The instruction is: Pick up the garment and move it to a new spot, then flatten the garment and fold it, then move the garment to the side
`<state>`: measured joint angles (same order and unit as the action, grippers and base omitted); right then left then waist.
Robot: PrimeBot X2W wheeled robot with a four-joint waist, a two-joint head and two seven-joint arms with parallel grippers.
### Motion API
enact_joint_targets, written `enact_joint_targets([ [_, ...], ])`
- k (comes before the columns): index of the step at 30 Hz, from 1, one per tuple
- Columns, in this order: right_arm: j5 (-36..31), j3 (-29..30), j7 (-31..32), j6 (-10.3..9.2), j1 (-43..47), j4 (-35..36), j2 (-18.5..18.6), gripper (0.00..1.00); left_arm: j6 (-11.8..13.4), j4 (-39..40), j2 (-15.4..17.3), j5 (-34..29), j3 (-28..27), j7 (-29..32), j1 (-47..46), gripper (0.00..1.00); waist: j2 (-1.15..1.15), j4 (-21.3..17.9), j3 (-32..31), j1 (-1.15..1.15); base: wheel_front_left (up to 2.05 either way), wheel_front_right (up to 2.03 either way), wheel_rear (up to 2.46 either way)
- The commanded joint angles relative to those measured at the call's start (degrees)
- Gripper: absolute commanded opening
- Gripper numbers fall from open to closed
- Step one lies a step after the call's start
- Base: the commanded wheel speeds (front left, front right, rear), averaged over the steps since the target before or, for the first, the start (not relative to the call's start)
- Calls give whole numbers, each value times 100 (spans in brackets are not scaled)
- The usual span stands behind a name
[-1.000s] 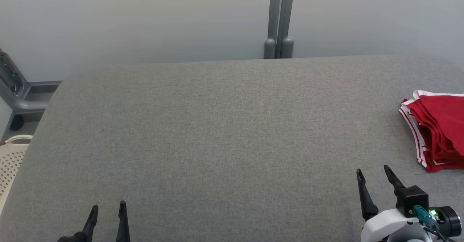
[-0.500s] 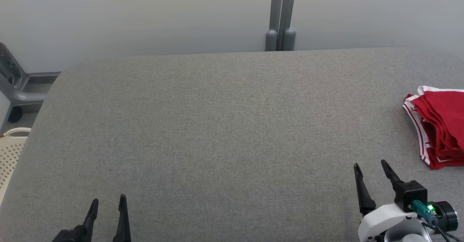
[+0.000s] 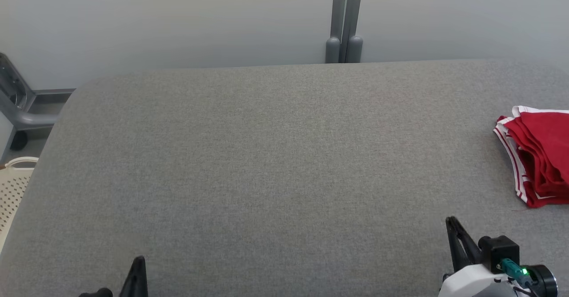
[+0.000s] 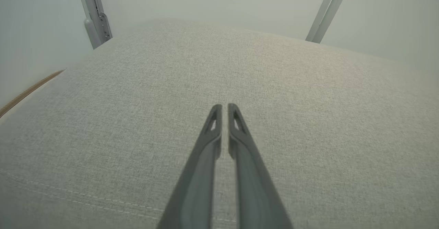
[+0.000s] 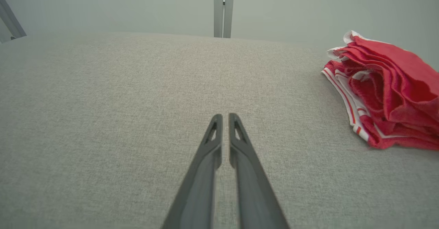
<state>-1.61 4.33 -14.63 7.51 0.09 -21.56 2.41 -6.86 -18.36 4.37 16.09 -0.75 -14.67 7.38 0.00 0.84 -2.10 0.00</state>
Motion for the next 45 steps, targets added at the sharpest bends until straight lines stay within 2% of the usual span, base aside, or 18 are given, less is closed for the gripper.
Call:
enact_joint_targets([
  [1,137,38,54,0,-58,-5,4,0,-1,12,2,121,-32,60,-40,0,0,-1,1,0,0,0,0],
  [18,2235,-132,246,-1,135,514,16,0,-16,202,-31,1796,-317,767,-259,0,0,-12,30,0,0,0,0],
  [45,4719,-294,505,-1,331,1084,33,0,-25,439,-67,3811,-644,1601,-522,0,0,-29,73,0,0,0,0],
])
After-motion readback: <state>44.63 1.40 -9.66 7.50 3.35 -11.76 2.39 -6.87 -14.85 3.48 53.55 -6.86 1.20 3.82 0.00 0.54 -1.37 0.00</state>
